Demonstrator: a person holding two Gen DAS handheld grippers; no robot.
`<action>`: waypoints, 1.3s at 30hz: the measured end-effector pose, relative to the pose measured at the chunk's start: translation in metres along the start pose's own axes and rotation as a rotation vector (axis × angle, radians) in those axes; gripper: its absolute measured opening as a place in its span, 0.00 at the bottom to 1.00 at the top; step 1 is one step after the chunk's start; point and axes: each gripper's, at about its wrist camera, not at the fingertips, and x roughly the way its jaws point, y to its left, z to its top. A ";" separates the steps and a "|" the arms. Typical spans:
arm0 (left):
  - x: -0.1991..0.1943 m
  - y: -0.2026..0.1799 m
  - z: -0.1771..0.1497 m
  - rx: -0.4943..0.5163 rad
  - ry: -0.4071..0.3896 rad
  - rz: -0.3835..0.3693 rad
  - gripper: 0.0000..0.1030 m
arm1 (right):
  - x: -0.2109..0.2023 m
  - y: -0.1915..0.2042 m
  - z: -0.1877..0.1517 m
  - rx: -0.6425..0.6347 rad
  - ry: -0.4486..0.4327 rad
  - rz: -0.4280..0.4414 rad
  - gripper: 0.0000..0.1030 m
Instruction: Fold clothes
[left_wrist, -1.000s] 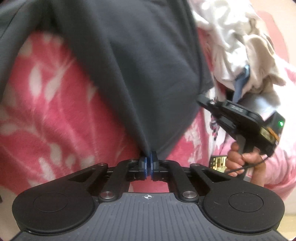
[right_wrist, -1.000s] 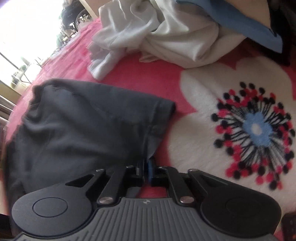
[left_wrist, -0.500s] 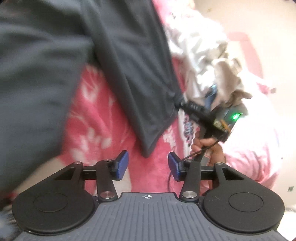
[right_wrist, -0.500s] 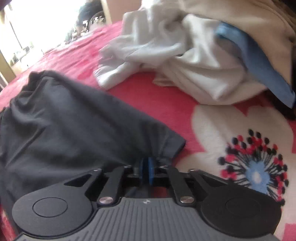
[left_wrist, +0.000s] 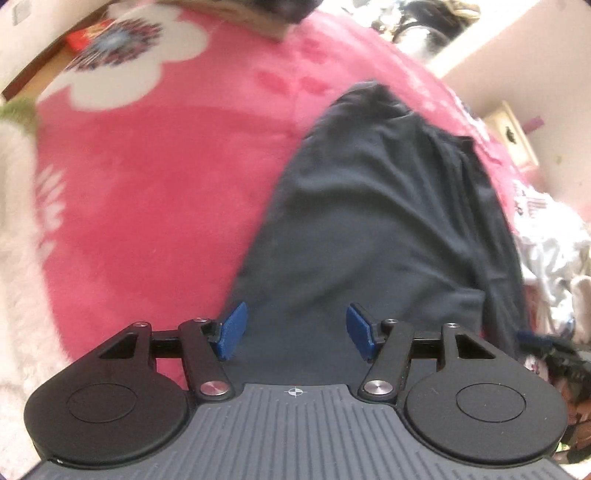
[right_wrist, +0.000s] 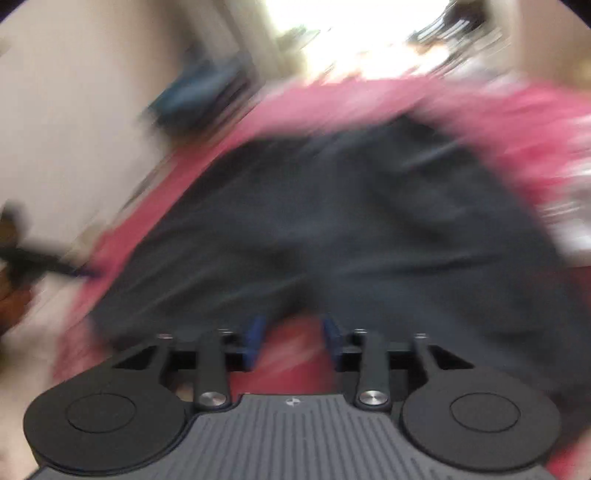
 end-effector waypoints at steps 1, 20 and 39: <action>0.001 0.000 -0.004 0.016 0.003 -0.014 0.58 | 0.016 0.007 0.001 0.014 0.073 0.041 0.45; 0.058 -0.101 -0.084 0.813 0.145 -0.115 0.55 | 0.087 -0.013 0.028 0.515 0.229 0.545 0.44; 0.073 -0.074 -0.021 0.416 0.117 -0.066 0.41 | 0.077 -0.029 0.013 0.468 0.114 0.491 0.45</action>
